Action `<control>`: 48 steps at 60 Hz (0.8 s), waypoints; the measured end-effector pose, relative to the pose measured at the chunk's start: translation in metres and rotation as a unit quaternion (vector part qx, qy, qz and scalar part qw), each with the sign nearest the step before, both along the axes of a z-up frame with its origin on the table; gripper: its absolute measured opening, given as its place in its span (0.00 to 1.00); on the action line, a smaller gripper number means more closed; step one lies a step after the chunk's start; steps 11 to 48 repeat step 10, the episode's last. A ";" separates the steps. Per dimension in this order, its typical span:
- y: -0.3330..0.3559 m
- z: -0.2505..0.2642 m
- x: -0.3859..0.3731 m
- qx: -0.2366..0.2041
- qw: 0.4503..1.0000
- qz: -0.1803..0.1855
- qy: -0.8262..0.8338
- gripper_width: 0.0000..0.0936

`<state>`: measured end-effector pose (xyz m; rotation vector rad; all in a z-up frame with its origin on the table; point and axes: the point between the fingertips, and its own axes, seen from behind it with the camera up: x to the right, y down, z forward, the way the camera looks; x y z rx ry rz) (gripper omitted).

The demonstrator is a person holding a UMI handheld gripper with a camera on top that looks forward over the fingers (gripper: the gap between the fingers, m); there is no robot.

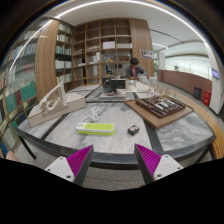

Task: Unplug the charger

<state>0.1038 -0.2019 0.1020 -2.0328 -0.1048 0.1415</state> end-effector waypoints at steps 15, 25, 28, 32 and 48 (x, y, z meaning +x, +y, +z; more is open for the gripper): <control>0.009 -0.019 0.017 -0.017 0.999 -0.023 0.046 0.89; 0.009 -0.019 0.017 -0.017 0.999 -0.023 0.046 0.89; 0.009 -0.019 0.017 -0.017 0.999 -0.023 0.046 0.89; 0.009 -0.019 0.017 -0.017 0.999 -0.023 0.046 0.89; 0.009 -0.019 0.017 -0.017 0.999 -0.023 0.046 0.89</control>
